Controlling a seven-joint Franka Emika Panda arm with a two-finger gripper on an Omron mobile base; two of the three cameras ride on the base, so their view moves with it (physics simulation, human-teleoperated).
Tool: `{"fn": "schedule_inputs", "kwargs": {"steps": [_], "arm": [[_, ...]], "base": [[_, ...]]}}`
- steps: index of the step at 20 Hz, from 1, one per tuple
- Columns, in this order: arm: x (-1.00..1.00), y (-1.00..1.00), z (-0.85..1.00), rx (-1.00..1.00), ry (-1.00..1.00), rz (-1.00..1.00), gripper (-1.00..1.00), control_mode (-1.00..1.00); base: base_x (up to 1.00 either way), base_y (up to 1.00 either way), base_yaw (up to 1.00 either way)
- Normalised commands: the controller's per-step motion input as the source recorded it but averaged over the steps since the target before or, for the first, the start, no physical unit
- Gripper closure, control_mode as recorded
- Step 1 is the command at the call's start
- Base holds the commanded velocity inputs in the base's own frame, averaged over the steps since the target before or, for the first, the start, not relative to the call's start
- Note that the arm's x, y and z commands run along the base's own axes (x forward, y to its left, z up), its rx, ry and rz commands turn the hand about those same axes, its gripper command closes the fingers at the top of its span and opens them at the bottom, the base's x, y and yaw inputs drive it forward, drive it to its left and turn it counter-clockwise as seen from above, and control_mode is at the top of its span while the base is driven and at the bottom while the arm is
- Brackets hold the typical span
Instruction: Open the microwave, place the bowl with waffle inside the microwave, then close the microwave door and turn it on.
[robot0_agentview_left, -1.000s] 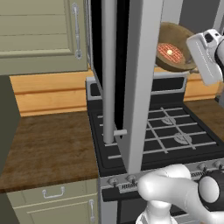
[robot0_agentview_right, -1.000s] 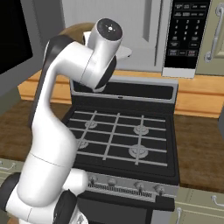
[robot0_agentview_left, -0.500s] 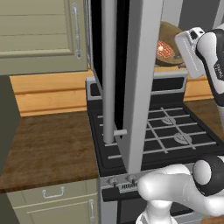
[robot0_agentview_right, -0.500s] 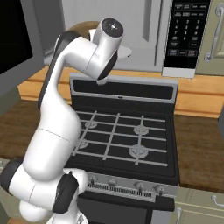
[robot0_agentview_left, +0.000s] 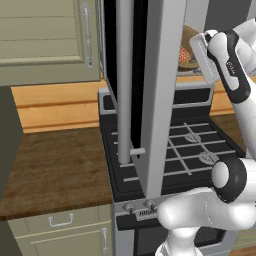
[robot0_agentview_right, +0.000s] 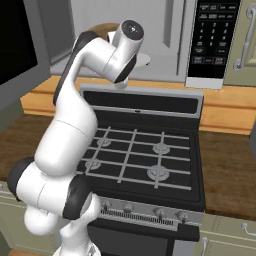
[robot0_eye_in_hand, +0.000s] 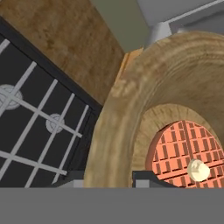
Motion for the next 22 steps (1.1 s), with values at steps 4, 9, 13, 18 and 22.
{"fn": "schedule_inputs", "kwargs": {"steps": [4,9,13,18,22], "arm": [[0.56,0.00,0.05,0.00,0.00,0.00,1.00,-1.00],[0.55,0.00,0.05,0.00,0.01,0.00,1.00,-1.00],[0.47,0.00,0.03,0.00,0.05,0.00,1.00,-1.00],[0.12,0.04,-0.02,0.00,0.03,0.01,1.00,-1.00],[0.06,0.04,-0.03,0.00,0.00,0.01,1.00,-1.00]], "base": [[0.00,0.00,0.00],[0.00,0.00,0.00],[0.00,0.00,0.00],[0.00,0.00,0.00],[0.00,0.00,0.00]]}}
